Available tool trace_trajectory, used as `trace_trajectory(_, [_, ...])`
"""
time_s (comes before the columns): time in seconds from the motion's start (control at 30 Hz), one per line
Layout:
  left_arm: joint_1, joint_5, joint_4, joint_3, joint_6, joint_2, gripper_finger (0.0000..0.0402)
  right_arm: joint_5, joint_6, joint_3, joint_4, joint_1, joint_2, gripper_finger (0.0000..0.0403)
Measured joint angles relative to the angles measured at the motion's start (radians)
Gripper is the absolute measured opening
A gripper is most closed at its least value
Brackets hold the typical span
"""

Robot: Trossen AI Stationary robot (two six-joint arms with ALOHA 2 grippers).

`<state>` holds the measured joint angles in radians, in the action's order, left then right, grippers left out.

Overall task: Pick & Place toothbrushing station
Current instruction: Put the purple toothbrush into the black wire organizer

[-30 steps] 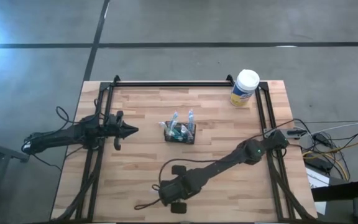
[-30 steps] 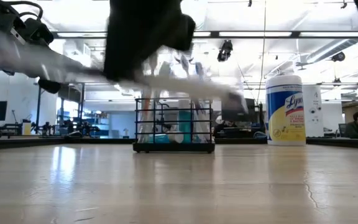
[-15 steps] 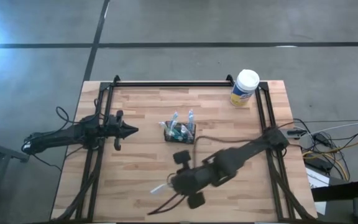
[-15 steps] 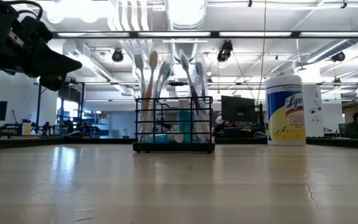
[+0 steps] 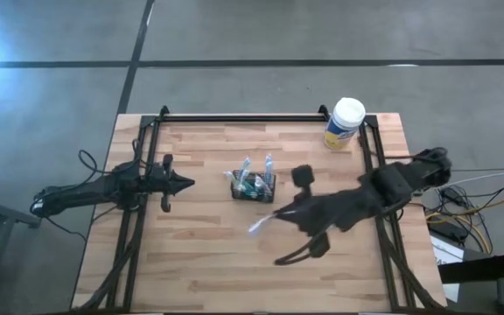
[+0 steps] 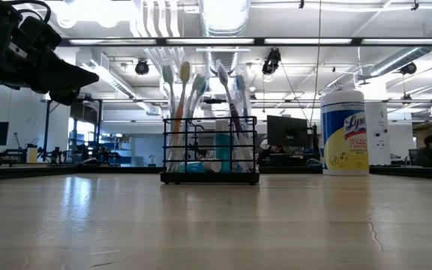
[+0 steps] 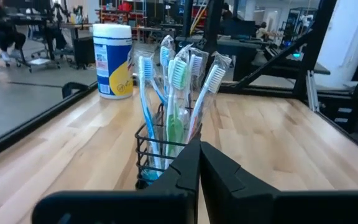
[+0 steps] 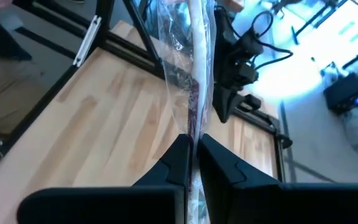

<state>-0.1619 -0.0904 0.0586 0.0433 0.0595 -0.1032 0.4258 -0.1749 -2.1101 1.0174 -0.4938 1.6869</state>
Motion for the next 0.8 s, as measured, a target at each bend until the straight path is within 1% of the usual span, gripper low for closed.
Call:
trace_trajectory(0.17, [0.000, 0.001, -0.002, 0.000, -0.005, 0.000, 0.0014, -0.004, -0.054, 0.273, -0.159, 0.003, -0.193, 0.0018])
trace_trajectory(0.27, [0.000, 0.003, -0.003, 0.000, -0.014, 0.000, 0.0014, -0.001, -0.068, 0.451, -0.281, 0.004, -0.338, 0.0018])
trace_trajectory(0.4, [0.000, 0.004, -0.021, -0.001, -0.068, 0.000, 0.0014, 0.000, -0.069, 0.710, -0.446, 0.004, -0.535, 0.0018])
trace_trajectory(0.57, [0.000, 0.006, -0.041, -0.001, -0.108, 0.000, 0.0014, 0.001, -0.072, 1.031, -0.687, 0.004, -0.769, 0.0018])
trace_trajectory(0.8, [0.000, 0.055, -0.042, -0.001, -0.186, 0.000, 0.0014, 0.003, -0.074, 1.421, -0.945, 0.004, -1.046, 0.0018])
